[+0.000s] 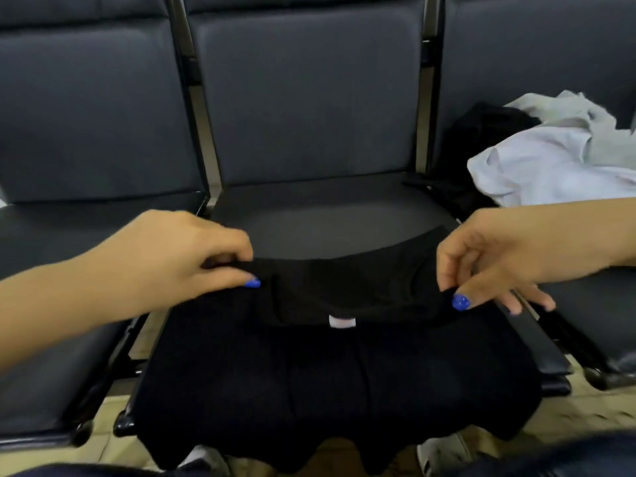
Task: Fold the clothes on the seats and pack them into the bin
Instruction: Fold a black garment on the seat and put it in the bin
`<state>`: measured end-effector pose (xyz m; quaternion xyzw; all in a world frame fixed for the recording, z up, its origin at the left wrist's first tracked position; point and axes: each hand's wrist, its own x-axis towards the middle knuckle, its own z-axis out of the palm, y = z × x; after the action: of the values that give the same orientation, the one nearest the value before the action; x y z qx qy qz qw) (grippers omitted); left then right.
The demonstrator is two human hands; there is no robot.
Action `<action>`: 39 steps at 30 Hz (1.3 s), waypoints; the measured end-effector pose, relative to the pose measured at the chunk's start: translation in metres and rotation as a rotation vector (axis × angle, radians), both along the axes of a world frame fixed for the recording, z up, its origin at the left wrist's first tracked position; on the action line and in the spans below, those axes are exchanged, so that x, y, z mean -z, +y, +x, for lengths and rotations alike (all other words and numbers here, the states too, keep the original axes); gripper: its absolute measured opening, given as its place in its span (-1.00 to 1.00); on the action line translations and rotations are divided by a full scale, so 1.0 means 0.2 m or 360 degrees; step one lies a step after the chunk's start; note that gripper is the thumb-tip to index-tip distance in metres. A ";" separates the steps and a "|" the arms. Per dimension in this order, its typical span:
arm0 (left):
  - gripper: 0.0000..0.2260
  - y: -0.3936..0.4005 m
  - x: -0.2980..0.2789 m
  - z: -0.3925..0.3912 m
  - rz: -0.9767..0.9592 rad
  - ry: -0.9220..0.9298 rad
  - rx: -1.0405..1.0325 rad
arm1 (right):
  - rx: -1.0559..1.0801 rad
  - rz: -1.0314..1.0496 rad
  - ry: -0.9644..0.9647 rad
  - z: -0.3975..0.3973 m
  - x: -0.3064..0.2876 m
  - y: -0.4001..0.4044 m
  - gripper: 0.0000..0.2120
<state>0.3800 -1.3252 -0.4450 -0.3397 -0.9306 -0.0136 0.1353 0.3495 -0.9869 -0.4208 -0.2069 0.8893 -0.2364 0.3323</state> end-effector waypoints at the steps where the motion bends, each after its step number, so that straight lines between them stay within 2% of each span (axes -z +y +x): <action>1: -0.67 -0.01 0.05 0.03 0.0013 -0.0085 0.0059 | -0.0062 0.0046 -0.0046 0.01 0.03 0.00 -0.91; 3: -0.73 -0.02 0.16 0.08 -0.0011 -0.0221 0.0177 | -0.0187 0.0173 -0.0151 0.02 0.10 -0.02 -0.91; 5: -0.65 0.00 0.24 0.13 -0.0127 -0.0472 0.0162 | -0.0300 0.0286 -0.0365 0.02 0.16 -0.04 -0.84; 8: -0.44 -0.01 0.33 0.12 -0.0312 -0.0908 -0.0135 | -0.0434 0.0474 -0.0608 0.00 0.22 -0.09 -0.67; 10: -0.29 -0.07 0.39 0.01 -0.0151 -0.0923 -0.0379 | -0.0386 0.0506 -0.0570 -0.05 0.24 -0.14 -0.68; 11: -0.29 -0.11 0.42 -0.07 -0.0039 -0.0833 -0.0528 | -0.0305 0.0492 -0.0499 -0.09 0.26 -0.16 -0.71; 12: -0.38 -0.15 0.45 -0.15 0.0071 -0.0712 -0.0674 | -0.0193 0.0468 -0.0402 -0.15 0.28 -0.18 -0.74; 14: -0.76 -0.21 0.49 -0.30 0.0403 -0.0452 -0.1013 | 0.0070 0.0416 -0.0133 -0.27 0.34 -0.20 -0.76; 15: -0.77 -0.23 0.50 -0.35 0.0550 -0.0379 -0.1206 | 0.0193 0.0410 0.0065 -0.33 0.38 -0.19 -0.76; 18: -0.50 -0.28 0.55 -0.41 0.0848 -0.0496 -0.1638 | 0.0477 0.0532 0.0713 -0.48 0.52 -0.07 -0.71; 20: -0.58 -0.32 0.59 -0.42 0.0833 -0.0534 -0.1655 | 0.0651 0.0566 0.0844 -0.52 0.60 0.03 -0.62; 22: -0.81 -0.33 0.60 -0.42 0.0897 -0.0510 -0.1612 | 0.0838 0.0530 0.0858 -0.54 0.65 0.09 -0.56; 26: -0.83 -0.32 0.59 -0.43 0.1084 -0.0434 -0.1515 | 0.1181 0.0302 0.0776 -0.62 0.67 0.13 -0.50; 29: -0.82 -0.32 0.57 -0.44 0.1081 -0.0363 -0.1518 | 0.1299 0.0268 0.0735 -0.66 0.67 0.13 -0.68; 32: -0.80 -0.29 0.52 -0.43 0.0630 -0.0201 -0.1528 | 0.1358 0.0199 0.0795 -0.66 0.67 0.14 -0.86; 35: -0.80 -0.25 0.47 -0.42 -0.0017 0.0118 -0.1558 | 0.1406 0.0113 0.0858 -0.67 0.66 0.15 -0.82; 36: -0.80 -0.25 0.44 -0.42 -0.0105 0.0128 -0.1563 | 0.1437 0.0056 0.0860 -0.68 0.65 0.16 -0.80; 37: -0.81 -0.25 0.41 -0.42 -0.0019 0.0061 -0.1579 | 0.1483 -0.0027 0.0829 -0.68 0.64 0.17 -0.80; 38: -0.79 -0.25 0.37 -0.42 0.0293 -0.0091 -0.1560 | 0.1540 -0.0164 0.0775 -0.69 0.61 0.18 -0.80; 39: -0.78 -0.24 0.33 -0.42 0.0849 -0.0300 -0.1492 | 0.1613 -0.0369 0.0667 -0.69 0.58 0.19 -0.81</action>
<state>0.2950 -1.3733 -0.5114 0.1603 -0.9546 -0.2178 0.1245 0.2111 -0.9488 -0.5377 0.1685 0.8928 -0.4165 -0.0317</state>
